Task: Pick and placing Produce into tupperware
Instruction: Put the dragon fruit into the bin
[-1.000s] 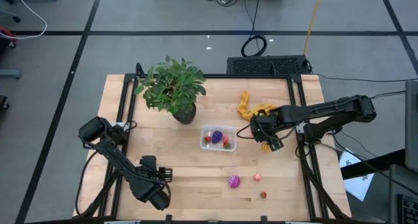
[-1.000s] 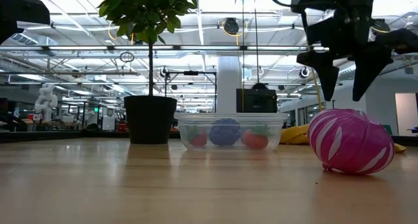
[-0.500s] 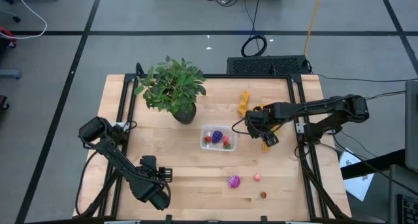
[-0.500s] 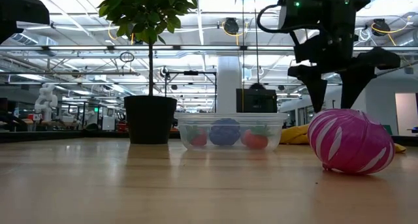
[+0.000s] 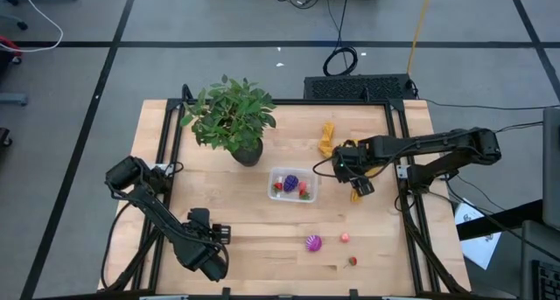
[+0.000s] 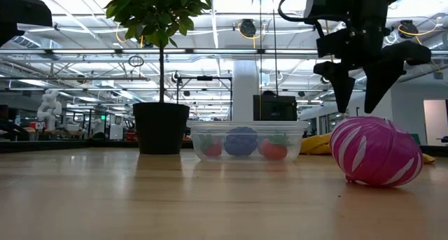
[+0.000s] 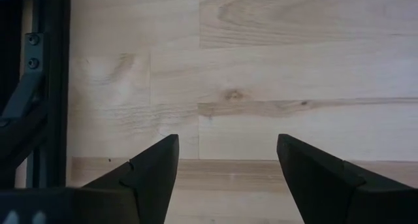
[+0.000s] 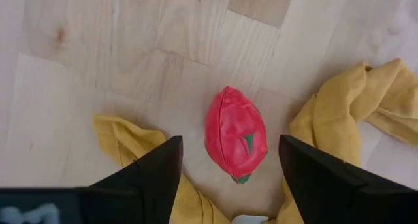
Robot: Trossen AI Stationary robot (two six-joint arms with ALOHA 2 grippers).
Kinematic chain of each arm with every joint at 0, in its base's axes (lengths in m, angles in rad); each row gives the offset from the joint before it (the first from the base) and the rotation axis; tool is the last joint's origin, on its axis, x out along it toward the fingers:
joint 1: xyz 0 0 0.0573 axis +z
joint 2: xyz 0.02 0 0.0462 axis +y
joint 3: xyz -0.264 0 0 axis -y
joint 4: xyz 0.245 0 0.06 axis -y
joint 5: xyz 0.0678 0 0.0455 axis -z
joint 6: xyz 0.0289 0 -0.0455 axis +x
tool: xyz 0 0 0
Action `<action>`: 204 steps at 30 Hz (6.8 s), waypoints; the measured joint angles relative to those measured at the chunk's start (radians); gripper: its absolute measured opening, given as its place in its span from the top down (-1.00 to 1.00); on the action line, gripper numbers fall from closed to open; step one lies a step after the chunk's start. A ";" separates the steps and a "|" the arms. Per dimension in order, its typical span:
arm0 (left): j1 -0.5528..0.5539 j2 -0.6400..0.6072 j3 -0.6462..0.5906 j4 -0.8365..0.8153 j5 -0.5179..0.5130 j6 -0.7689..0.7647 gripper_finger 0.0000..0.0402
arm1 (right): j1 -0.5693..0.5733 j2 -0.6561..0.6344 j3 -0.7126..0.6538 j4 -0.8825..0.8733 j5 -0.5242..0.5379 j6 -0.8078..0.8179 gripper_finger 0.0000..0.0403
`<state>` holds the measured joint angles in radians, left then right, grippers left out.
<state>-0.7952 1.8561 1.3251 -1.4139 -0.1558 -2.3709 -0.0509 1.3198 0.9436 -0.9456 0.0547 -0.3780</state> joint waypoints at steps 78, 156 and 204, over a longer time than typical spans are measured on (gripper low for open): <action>0.004 0.000 0.000 0.003 0.000 0.021 -0.33 | -0.086 0.044 -0.192 0.223 -0.007 0.017 -0.60; 0.005 0.000 0.000 0.002 -0.004 0.038 -0.28 | -0.013 0.049 0.017 0.184 -0.007 0.083 -0.17; 0.005 0.000 0.000 0.002 -0.064 0.091 -0.28 | 0.103 0.458 0.425 0.455 -0.007 -0.165 -0.17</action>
<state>-0.7902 1.8565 1.3251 -1.4124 -0.2196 -2.2803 0.0525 1.7782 1.3682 -0.4903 0.0479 -0.5426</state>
